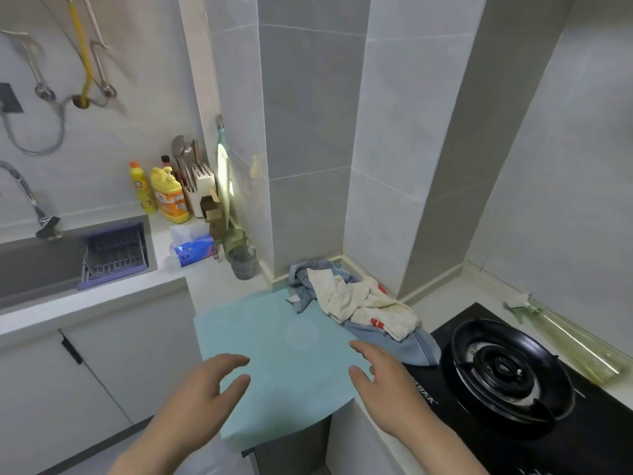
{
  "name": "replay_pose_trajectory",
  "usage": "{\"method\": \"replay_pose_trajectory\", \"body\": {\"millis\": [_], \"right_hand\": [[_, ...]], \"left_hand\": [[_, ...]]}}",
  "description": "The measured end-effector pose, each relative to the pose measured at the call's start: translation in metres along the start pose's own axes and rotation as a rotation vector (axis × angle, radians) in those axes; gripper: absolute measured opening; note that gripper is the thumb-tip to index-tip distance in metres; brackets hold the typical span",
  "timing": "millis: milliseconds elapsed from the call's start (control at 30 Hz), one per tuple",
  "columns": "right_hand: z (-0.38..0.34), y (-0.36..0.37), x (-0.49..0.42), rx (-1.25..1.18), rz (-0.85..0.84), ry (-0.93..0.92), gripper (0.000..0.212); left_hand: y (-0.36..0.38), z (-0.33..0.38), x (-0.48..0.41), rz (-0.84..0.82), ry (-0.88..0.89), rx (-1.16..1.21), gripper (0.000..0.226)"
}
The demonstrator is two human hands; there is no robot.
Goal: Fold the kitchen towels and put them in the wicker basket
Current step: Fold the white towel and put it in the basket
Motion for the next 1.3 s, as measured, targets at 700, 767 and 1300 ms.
{"method": "replay_pose_trajectory", "body": {"millis": [700,767,1300], "right_hand": [[0.024,0.021,-0.131,-0.012,0.298,0.289,0.024],[0.027,0.03,-0.143,-0.015,0.315,0.334,0.026],[0.149,0.074,-0.22,-0.269,0.543,0.578,0.021]], "left_hand": [[-0.012,0.022,-0.254,-0.278,0.274,-0.174,0.017],[-0.006,0.02,-0.281,-0.32,0.302,-0.206,0.022],[0.13,0.051,-0.365,-0.632,0.515,-0.149,0.029]]}}
Point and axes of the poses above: each hand's wrist, its own x-axis away from the middle knuckle, its own y-axis out of the palm, z = x × y, the point moved 5 cm from there along -x, towards the middle knuckle, and after that the axes turned 14 degrees about -y, right-handed, at the moved point
